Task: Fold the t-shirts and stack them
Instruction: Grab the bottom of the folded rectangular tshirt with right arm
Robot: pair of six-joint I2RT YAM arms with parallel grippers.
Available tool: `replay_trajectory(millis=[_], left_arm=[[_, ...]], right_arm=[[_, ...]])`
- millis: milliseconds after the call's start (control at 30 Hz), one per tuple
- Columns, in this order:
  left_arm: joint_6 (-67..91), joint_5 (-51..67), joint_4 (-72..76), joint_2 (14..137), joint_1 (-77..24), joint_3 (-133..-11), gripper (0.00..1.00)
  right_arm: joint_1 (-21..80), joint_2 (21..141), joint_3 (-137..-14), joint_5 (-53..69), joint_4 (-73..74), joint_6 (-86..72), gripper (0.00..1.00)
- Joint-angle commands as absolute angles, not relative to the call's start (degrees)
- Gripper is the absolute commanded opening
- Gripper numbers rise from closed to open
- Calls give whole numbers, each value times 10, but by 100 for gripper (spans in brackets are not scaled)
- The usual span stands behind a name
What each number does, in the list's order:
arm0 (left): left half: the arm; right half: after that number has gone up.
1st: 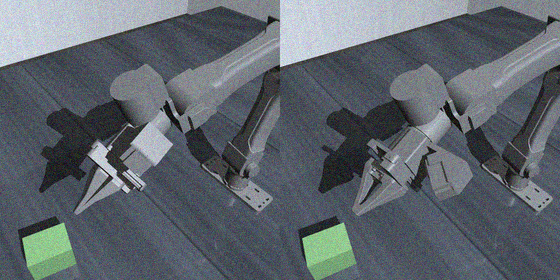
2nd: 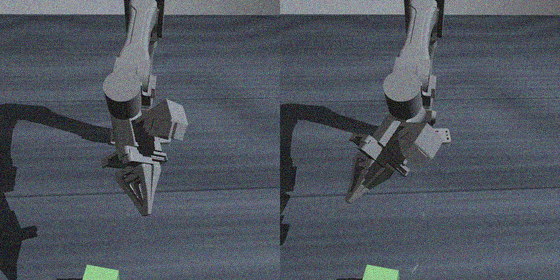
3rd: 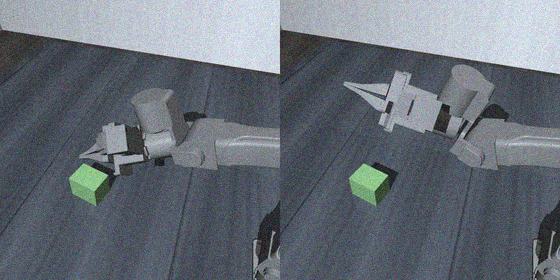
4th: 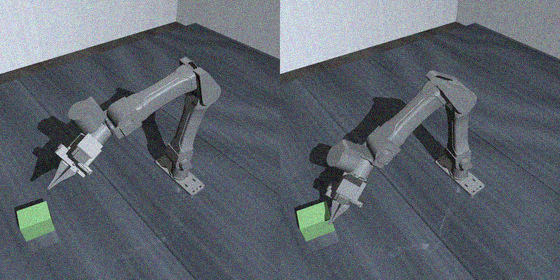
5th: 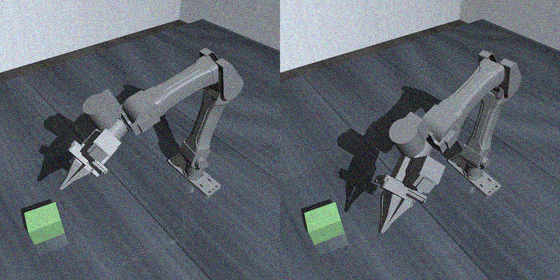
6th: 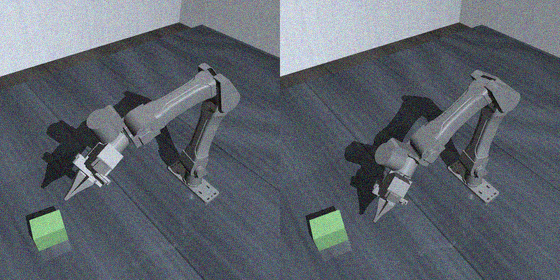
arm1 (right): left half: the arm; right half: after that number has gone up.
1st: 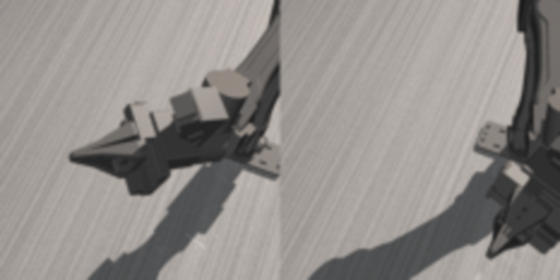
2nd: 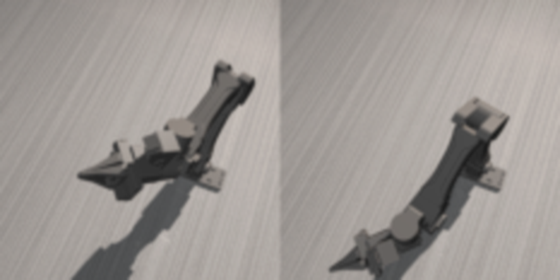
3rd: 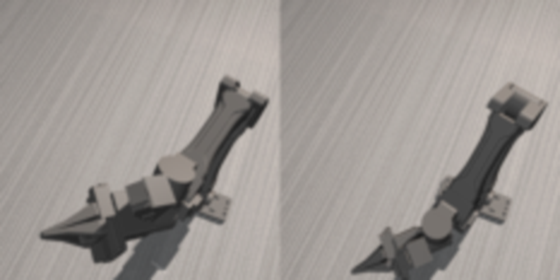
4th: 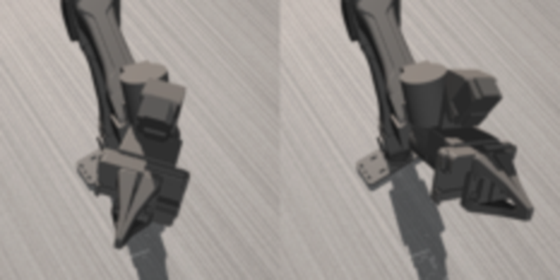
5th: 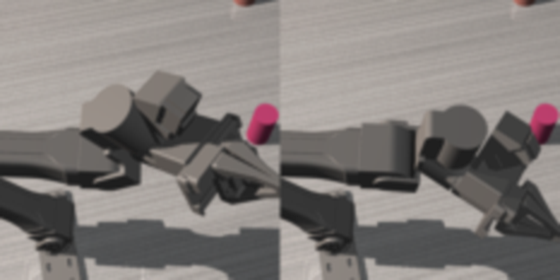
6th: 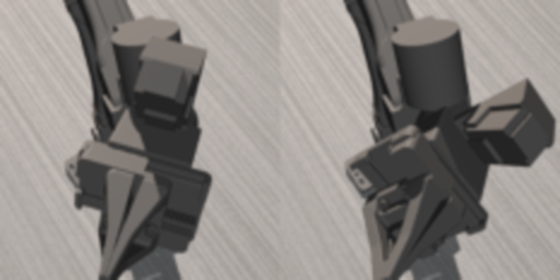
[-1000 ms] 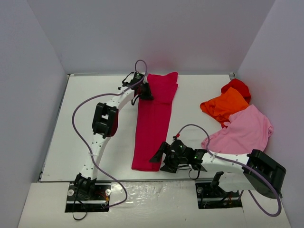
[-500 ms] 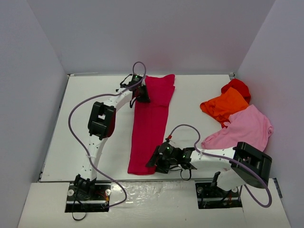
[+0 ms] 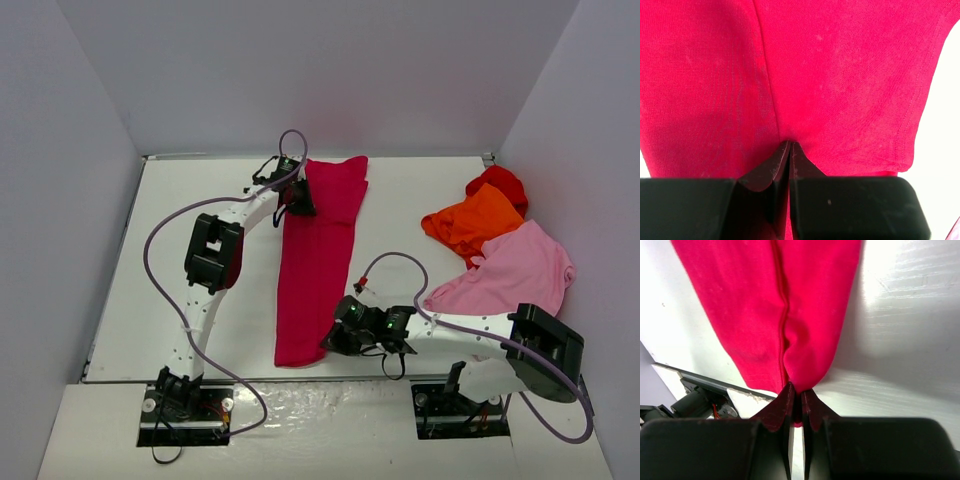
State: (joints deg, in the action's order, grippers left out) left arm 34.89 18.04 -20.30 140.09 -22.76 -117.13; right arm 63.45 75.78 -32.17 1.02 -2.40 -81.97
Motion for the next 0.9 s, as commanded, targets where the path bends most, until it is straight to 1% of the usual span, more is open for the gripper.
replay_trajectory(millis=[0, 167, 333, 400, 433, 500, 567, 600, 700, 733, 767, 867], left_arm=[[337, 159, -224, 1365, -222, -1153, 0], [342, 158, -203, 1346, -221, -1124, 0], [345, 162, -201, 1347, -221, -1118, 0], [345, 162, -201, 1348, -221, -1115, 0], [345, 164, -201, 1349, -221, -1114, 0], [346, 164, -199, 1351, -221, -1113, 0], [347, 167, -199, 1353, -221, -1113, 0], [348, 167, -199, 1354, -221, -1112, 0], [348, 166, -199, 1354, -221, -1111, 0], [348, 166, -199, 1354, -221, -1111, 0], [348, 164, -198, 1353, -221, -1110, 0], [348, 168, -197, 1356, -221, -1111, 0]], right_arm=[[638, 723, -363, -21, 18, -797, 0], [637, 700, -396, -34, 52, -761, 0], [637, 717, -408, -17, 54, -742, 1], [639, 733, -411, -6, 54, -734, 8], [639, 738, -411, -4, 54, -733, 15], [641, 749, -413, 16, 53, -724, 34], [641, 759, -418, 27, 51, -720, 42], [642, 768, -422, 35, 49, -714, 47], [646, 785, -428, 49, 43, -704, 56], [647, 788, -428, 54, 40, -704, 56], [647, 799, -428, 68, 31, -700, 60], [649, 822, -431, 91, 19, -693, 63]])
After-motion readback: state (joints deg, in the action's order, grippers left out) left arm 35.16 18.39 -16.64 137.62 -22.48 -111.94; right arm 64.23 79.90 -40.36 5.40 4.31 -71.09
